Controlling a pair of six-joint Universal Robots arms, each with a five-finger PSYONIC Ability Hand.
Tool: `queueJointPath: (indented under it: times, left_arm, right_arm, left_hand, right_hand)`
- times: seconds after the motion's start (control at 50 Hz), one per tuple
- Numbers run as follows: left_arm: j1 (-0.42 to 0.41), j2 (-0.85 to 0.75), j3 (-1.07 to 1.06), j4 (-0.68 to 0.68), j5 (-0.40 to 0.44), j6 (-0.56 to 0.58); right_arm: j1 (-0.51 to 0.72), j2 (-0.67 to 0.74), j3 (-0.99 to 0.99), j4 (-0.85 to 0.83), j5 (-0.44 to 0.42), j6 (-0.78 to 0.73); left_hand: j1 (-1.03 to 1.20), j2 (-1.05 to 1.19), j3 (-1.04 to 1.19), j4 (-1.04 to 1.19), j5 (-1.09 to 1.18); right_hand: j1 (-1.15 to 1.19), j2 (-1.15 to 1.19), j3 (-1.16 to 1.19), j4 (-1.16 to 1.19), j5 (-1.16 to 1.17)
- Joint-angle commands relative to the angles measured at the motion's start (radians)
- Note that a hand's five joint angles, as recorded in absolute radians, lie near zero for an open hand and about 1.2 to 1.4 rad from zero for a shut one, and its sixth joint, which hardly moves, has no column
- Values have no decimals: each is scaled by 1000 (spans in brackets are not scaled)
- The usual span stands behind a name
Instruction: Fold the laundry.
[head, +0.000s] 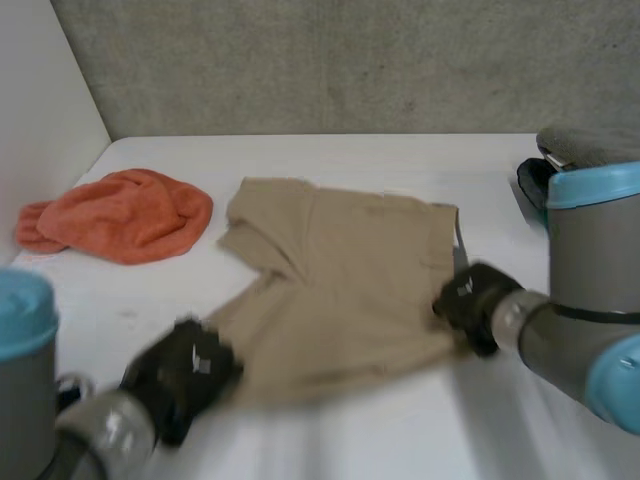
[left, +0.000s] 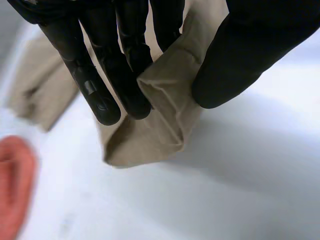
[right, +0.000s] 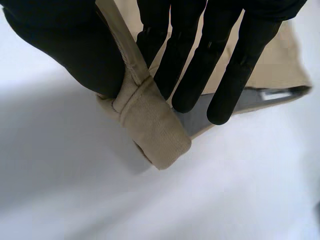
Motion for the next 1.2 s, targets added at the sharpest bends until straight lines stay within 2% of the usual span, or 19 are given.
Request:
queueJointPath:
  times: [0.02, 0.1, 0.2, 0.3, 0.34, 0.36, 0.38, 0.44, 0.5, 0.58, 0.62, 0.64, 0.68, 0.72, 0.76, 0.8, 0.92, 1.04, 1.2]
  left_arm:
    - [-71, 102, -12, -212, 114, 50]
    - [-51, 92, 33, -98, 113, 50]
    - [2, 7, 59, 89, 104, 56]
    - [39, -32, 64, 111, 96, 47]
    - [44, -32, 64, 112, 96, 42]
    - [48, -32, 67, 115, 96, 35]
    - [48, -30, 68, 117, 96, 29]
    - [55, -24, 93, 118, 97, -8]
    - [68, -23, 120, 127, 99, -53]
    - [125, -30, 160, 157, 110, -140]
    - [200, -70, 183, 205, 137, -201]
    - [212, -85, 186, 215, 146, -209]
    - [270, -171, 206, 244, 215, -224]
    - [291, -202, 216, 250, 245, -226]
    - [343, -301, 249, 252, 341, -231]
    - [360, -357, 271, 258, 382, -232]
    - [371, -503, 346, 336, 410, -235]
    - [361, -543, 358, 422, 410, -243]
    - [331, -572, 389, 434, 407, -258]
  right_arm:
    - [-27, -140, 188, 75, -8, -210]
    - [-23, -135, 211, 33, -3, -195]
    - [-21, -117, 200, -26, -5, -144]
    - [-18, -111, 212, -125, 0, -113]
    - [-15, -108, 222, -152, -2, -109]
    - [-14, -106, 223, -157, -3, -107]
    - [-14, -103, 223, -160, -3, -106]
    - [-14, -95, 223, -168, -5, -104]
    - [-14, -95, 223, -183, -3, -104]
    - [-14, -94, 225, -203, -3, -104]
    - [-14, -94, 229, -207, -3, -104]
    - [-14, -94, 231, -209, -3, -103]
    - [-14, -94, 232, -209, -5, -98]
    - [-14, -92, 234, -211, -5, -92]
    - [-14, -92, 237, -211, -5, -87]
    - [-14, -92, 238, -211, -5, -86]
    - [-14, -82, 248, -212, -3, -84]
    - [-12, -59, 254, -218, -2, -84]
    - [-14, -54, 261, -235, -2, -86]
  left_hand:
    - [238, 198, 203, 195, 228]
    - [238, 198, 203, 195, 228]
    - [238, 198, 203, 195, 228]
    - [186, 146, 151, 143, 176]
    - [-135, -176, -170, -179, -146]
    - [-547, -587, -582, -591, -557]
    - [-714, -754, -749, -757, -724]
    - [-920, -961, -955, -964, -931]
    - [-898, -938, -933, -941, -908]
    - [-760, -800, -795, -804, -770]
    - [-610, -651, -645, -654, -621]
    - [-586, -627, -622, -630, -597]
    - [-429, -469, -464, -472, -439]
    - [-375, -416, -410, -419, -385]
    - [-264, -304, -299, -307, -274]
    - [-254, -295, -290, -298, -265]
    - [-371, -412, -407, -415, -382]
    - [-465, -506, -501, -509, -476]
    - [-475, -515, -510, -518, -485]
  right_hand:
    - [293, 210, 202, 195, 212]
    - [293, 210, 202, 195, 212]
    - [293, 210, 202, 195, 212]
    - [293, 210, 202, 195, 212]
    - [293, 210, 202, 195, 212]
    - [293, 210, 202, 195, 212]
    - [293, 210, 202, 195, 212]
    - [293, 210, 202, 195, 212]
    - [293, 210, 202, 195, 212]
    - [293, 210, 202, 195, 212]
    - [293, 210, 202, 195, 212]
    - [293, 210, 202, 195, 212]
    - [293, 210, 202, 195, 212]
    - [293, 210, 202, 195, 212]
    - [293, 210, 202, 195, 212]
    - [293, 210, 202, 195, 212]
    - [293, 210, 202, 195, 212]
    - [293, 210, 202, 195, 212]
    - [293, 210, 202, 195, 212]
